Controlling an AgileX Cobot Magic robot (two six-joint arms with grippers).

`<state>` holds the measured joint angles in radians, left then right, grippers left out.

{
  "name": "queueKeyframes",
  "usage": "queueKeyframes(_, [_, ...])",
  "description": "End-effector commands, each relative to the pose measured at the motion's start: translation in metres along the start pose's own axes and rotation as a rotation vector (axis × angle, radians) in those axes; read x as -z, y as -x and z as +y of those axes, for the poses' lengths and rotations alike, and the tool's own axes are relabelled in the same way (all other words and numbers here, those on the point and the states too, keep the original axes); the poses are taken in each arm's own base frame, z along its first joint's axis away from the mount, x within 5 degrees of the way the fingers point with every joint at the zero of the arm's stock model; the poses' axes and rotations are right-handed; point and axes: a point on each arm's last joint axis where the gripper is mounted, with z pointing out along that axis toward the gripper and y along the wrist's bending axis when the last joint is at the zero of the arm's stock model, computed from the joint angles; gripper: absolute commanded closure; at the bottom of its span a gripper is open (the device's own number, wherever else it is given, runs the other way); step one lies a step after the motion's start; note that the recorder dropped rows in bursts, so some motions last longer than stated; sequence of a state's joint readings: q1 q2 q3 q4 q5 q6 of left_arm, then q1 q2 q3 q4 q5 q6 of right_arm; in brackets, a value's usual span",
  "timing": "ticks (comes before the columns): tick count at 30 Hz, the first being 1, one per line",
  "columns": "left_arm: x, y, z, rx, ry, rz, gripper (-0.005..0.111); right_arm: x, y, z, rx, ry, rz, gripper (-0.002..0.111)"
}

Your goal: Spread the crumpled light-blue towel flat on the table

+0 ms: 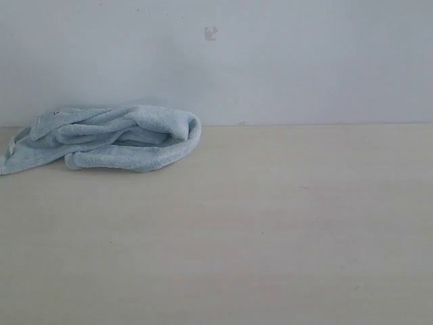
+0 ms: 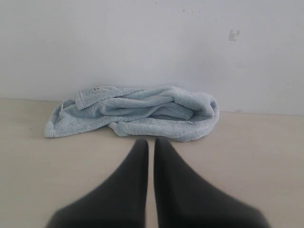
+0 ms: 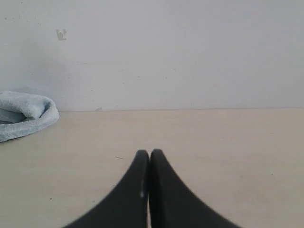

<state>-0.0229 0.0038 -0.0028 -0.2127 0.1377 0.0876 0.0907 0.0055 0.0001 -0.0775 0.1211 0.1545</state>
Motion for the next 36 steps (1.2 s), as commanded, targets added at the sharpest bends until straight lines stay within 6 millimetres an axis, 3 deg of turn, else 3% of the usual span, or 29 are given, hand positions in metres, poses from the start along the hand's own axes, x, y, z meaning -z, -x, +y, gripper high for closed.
queueKeyframes(1, [0.0, 0.0, 0.0, 0.007, 0.004, -0.011, 0.103, 0.0, 0.0, 0.0, 0.01, 0.0, -0.007, 0.108])
queueKeyframes(7, [0.0, 0.0, 0.0, 0.007, 0.004, -0.011, 0.103, 0.0, 0.001, 0.0, 0.01, 0.0, -0.01, 0.108])
queueKeyframes(9, [0.0, 0.0, 0.0, 0.007, 0.004, -0.011, 0.103, 0.001, 0.007, 0.001, -0.01, 0.013, -0.084, 0.108])
queueKeyframes(14, [0.0, 0.0, 0.0, 0.007, 0.004, -0.011, 0.103, 0.01, 0.04, 0.001, -0.445, 0.11, -0.442, 0.108])
queueKeyframes(16, [0.0, 0.0, 0.0, 0.007, 0.004, -0.011, 0.103, 0.013, 0.046, 0.0, -0.577, 0.156, -0.513, 0.108])
queueKeyframes(19, [0.0, 0.0, 0.0, 0.007, 0.004, -0.011, 0.103, 0.02, 0.057, -0.001, -0.906, 0.31, -0.628, 0.108])
queueKeyframes(24, [0.0, 0.0, 0.0, 0.007, 0.004, -0.011, 0.103, 0.038, 0.074, -0.004, -1.035, 0.485, -0.873, 0.108])
queueKeyframes(27, [0.0, 0.0, 0.0, 0.007, 0.004, -0.011, 0.103, 0.052, 0.095, -0.008, -1.083, 0.528, -1.002, 0.108])
queueKeyframes(29, [0.0, 0.0, 0.0, 0.007, 0.004, -0.011, 0.103, 0.067, 0.126, -0.004, -1.031, 0.562, -1.052, 0.108])
queueKeyframes(30, [0.0, 0.0, 0.0, 0.007, 0.004, -0.011, 0.103, 0.077, 0.147, 0.006, -0.869, 0.58, -1.037, 0.108])
queueKeyframes(31, [0.0, 0.0, 0.0, 0.007, 0.004, -0.011, 0.103, 0.079, 0.155, 0.012, -0.766, 0.569, -1.011, 0.108])
queueKeyframes(32, [0.0, 0.0, 0.0, 0.007, 0.004, -0.011, 0.103, 0.077, 0.171, 0.03, -0.418, 0.516, -0.897, 0.108])
queueKeyframes(33, [0.0, 0.0, 0.0, 0.007, 0.004, -0.011, 0.103, 0.072, 0.174, 0.037, -0.209, 0.472, -0.831, 0.108])
queueKeyframes(34, [0.0, 0.0, 0.0, 0.007, 0.004, -0.011, 0.103, 0.052, 0.174, 0.043, 0.142, 0.363, -0.662, 0.108])
queueKeyframes(36, [0.0, 0.0, 0.0, 0.007, 0.004, -0.011, 0.103, 0.007, 0.159, 0.028, 0.33, 0.142, -0.385, 0.108])
